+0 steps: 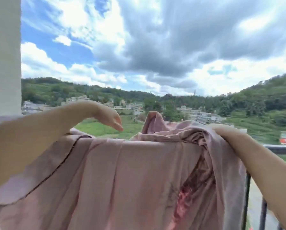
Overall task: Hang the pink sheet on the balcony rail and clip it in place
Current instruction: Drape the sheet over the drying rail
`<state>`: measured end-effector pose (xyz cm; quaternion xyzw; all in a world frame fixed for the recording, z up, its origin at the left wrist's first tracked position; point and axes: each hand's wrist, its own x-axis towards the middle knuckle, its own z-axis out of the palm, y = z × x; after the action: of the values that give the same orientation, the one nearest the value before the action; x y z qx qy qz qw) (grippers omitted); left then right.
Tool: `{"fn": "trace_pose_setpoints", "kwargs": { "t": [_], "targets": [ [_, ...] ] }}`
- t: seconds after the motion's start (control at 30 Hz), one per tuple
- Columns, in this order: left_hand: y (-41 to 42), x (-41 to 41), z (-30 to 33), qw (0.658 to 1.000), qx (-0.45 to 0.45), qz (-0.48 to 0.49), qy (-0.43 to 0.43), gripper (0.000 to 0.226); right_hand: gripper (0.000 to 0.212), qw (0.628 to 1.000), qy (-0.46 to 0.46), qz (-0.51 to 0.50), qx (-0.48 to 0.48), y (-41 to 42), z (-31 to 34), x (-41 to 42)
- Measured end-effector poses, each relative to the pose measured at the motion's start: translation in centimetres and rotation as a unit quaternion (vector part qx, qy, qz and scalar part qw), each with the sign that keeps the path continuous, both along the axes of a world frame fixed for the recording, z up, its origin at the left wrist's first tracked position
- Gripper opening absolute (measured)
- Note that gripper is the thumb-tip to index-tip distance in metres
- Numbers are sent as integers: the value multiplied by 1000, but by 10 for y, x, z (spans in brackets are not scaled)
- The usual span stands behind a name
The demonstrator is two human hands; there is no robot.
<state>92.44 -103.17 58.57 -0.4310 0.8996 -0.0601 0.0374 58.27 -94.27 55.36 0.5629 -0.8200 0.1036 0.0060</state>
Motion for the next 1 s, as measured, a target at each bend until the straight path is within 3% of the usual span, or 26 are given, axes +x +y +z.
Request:
{"fn": "trace_pose_setpoints", "kwargs": {
  "t": [0.1, 0.17, 0.27, 0.33, 0.4, 0.47, 0.57, 0.63, 0.67, 0.7, 0.8, 0.93, 1.0],
  "targets": [
    [13, 34, -14, 988, 1, -45, 145, 69, 30, 981, -80, 32, -173, 11, 0, 11],
    [33, 58, -36, 972, -35, -84, 217, 86, 27, 933, -148, 82, -317, 26, -4, 26],
    [54, 84, -77, 927, -214, -88, 296, 83, 38, 893, -190, 138, -383, 54, -13, 52],
    [66, 97, -109, 912, -297, -33, 281, 87, 41, 908, -131, 154, -367, 74, -27, 74],
    [75, 106, -151, 913, -332, 44, 234, 93, 51, 944, 18, 127, -305, 88, -46, 87],
    [80, 112, -188, 897, -352, 89, 253, 98, 62, 953, 148, 96, -246, 101, -65, 100],
    [95, 119, -218, 851, -322, 159, 384, 95, 66, 952, 148, 96, -250, 105, -77, 100],
    [113, 117, -231, 788, -325, 170, 494, 79, 61, 939, 125, 104, -304, 108, -83, 93],
    [124, 111, -239, 773, -327, 163, 519, 72, 56, 931, 113, 106, -332, 111, -85, 91],
    [136, 102, -248, 779, -303, 150, 528, 69, 52, 923, 102, 107, -356, 115, -86, 90],
    [163, 64, -262, 817, -120, 137, 547, 84, 48, 907, 78, 139, -389, 126, -80, 83],
    [155, 40, -239, 742, 41, 243, 623, 101, 55, 917, -30, 164, -362, 141, -64, 71],
    [145, 38, -224, 699, 97, 246, 664, 99, 56, 917, -52, 167, -358, 146, -65, 67]
  ]
}}
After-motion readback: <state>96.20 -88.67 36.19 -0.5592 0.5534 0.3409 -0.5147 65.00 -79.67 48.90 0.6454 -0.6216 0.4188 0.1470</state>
